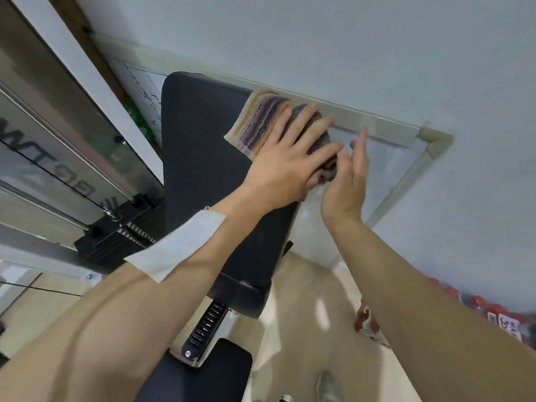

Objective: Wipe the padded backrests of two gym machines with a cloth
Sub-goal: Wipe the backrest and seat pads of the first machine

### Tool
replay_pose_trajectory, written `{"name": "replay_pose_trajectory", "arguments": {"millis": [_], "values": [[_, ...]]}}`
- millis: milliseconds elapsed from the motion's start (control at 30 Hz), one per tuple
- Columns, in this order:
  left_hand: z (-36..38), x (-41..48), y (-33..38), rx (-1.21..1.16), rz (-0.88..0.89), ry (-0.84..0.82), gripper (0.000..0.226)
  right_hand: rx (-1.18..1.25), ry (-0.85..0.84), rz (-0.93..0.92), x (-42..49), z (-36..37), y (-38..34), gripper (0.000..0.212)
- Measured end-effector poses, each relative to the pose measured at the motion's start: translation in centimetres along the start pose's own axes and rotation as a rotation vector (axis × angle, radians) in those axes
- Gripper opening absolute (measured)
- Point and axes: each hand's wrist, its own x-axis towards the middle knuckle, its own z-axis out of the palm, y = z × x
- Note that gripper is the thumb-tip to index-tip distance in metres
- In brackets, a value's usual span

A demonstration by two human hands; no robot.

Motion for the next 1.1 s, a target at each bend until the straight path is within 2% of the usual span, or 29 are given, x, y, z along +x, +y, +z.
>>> {"name": "replay_pose_trajectory", "arguments": {"millis": [100,200,300,400,500,600,700,867,967,1100], "values": [[2.4,-4.3,1.5,0.001,-0.051,0.02,0.06,0.114,-0.163,-0.026,-1.0,2.7,1.3,0.057],[4.8,-7.1,2.5,-0.032,-0.144,0.01,0.067,0.033,-0.091,-0.12,-2.9,4.9,3.0,0.056],[6.2,-9.1,3.0,-0.175,-0.148,0.039,0.07,0.018,-0.067,-0.156,-4.6,5.1,5.5,0.056],[7.7,-13.2,3.5,-0.209,-0.081,0.0,0.07,-0.002,-0.145,-0.085,-7.8,4.9,8.6,0.056],[9.6,-19.6,3.9,-0.191,-0.006,-0.128,0.075,-0.013,-0.273,0.005,-12.6,4.5,13.6,0.054],[10.5,-25.0,4.0,-0.249,0.009,-0.209,0.068,-0.069,-0.373,0.074,-15.6,3.8,16.8,0.059],[9.4,-25.3,4.1,-0.298,-0.1,-0.17,0.066,-0.076,-0.306,0.167,-14.0,3.8,14.0,0.064],[8.0,-18.7,4.8,-0.374,-0.281,-0.014,0.06,0.124,-0.044,0.245,-8.5,5.9,8.2,0.066],[10.2,-20.3,6.3,-0.348,-0.302,-0.036,0.061,0.046,-0.065,0.218,-10.7,6.3,11.0,0.056],[13.9,-28.0,7.9,-0.272,-0.197,-0.157,0.055,-0.106,-0.169,0.259,-17.1,6.2,18.3,0.053]]}}
